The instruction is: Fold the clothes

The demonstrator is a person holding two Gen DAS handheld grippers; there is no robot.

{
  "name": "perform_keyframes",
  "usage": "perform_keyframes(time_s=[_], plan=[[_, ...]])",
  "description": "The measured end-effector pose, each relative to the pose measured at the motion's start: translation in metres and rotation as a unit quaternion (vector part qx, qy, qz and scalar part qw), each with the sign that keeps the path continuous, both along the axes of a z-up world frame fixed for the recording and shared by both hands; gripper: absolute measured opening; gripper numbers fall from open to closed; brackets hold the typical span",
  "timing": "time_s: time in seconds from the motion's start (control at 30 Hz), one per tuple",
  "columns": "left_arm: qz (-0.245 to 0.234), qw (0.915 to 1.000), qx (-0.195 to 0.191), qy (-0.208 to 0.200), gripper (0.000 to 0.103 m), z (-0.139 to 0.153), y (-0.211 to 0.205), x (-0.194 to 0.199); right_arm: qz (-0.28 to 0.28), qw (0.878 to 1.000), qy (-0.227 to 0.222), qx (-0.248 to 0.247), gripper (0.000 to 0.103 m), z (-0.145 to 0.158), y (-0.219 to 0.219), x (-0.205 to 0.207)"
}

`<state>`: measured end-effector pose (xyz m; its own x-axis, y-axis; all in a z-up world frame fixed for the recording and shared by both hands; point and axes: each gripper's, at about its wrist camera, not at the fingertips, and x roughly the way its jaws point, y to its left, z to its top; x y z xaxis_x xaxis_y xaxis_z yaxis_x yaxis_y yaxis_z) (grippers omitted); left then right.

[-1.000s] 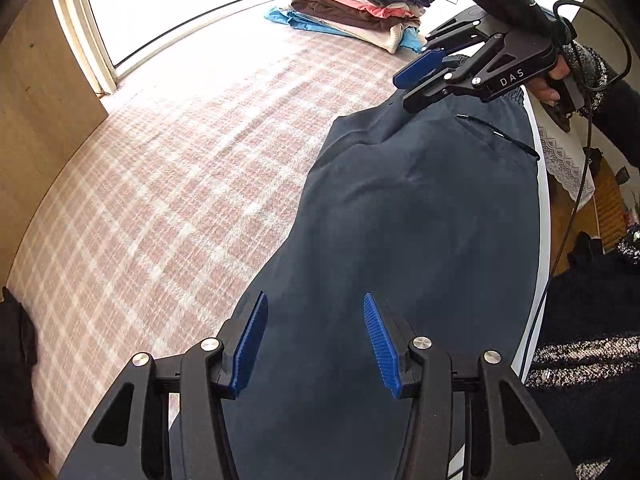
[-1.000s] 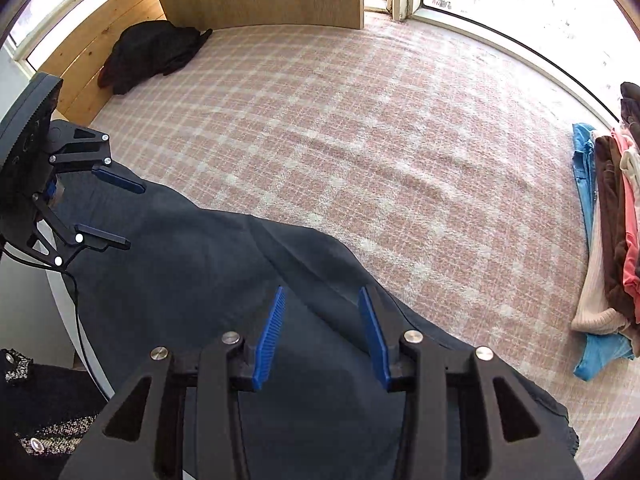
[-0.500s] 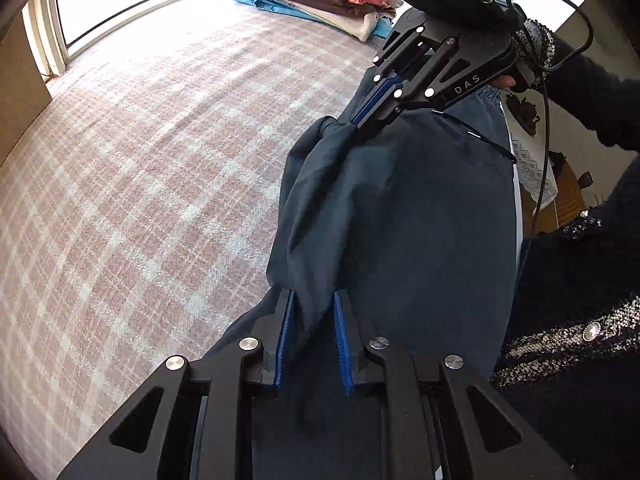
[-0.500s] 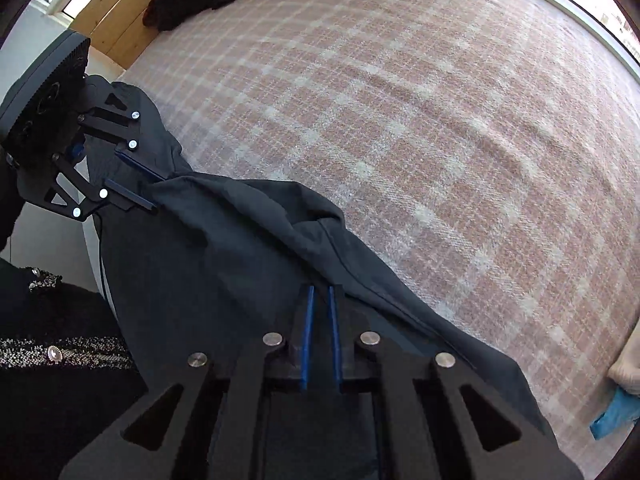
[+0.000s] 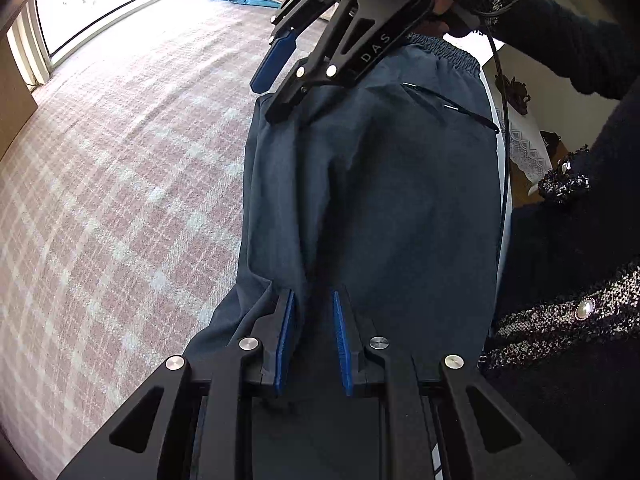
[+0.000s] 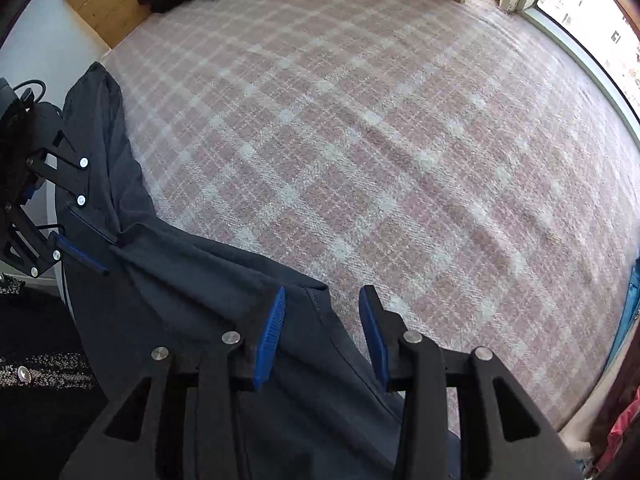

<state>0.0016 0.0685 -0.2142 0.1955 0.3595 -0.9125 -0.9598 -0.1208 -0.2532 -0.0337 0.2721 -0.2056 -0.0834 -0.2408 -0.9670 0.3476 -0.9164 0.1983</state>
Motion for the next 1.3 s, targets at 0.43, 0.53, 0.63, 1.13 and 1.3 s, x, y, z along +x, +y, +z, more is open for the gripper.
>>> perform_keyframes(time_s=[0.43, 0.53, 0.63, 1.13, 1.3], plan=[[0.084, 0.9958, -0.005, 0.037, 0.022, 0.02, -0.049, -0.028, 0.011, 0.998, -0.01, -0.068, 0.004, 0.0, -0.009, 0.022], [0.111, 0.9921, -0.022, 0.054, 0.022, 0.023, -0.069, -0.041, -0.003, 0.997, 0.044, -0.066, 0.004, 0.033, -0.001, 0.03], [0.118, 0.9902, -0.038, 0.064, 0.022, 0.02, -0.075, -0.053, -0.041, 0.995, 0.07, -0.059, 0.004, 0.048, 0.016, 0.03], [0.024, 0.9986, -0.046, 0.01, 0.013, 0.004, -0.042, -0.061, -0.018, 0.992, 0.076, -0.095, 0.004, 0.064, 0.001, 0.063], [0.014, 0.999, -0.036, -0.023, 0.013, 0.023, -0.066, -0.037, -0.027, 0.992, 0.077, -0.097, 0.004, 0.066, 0.0, 0.074]])
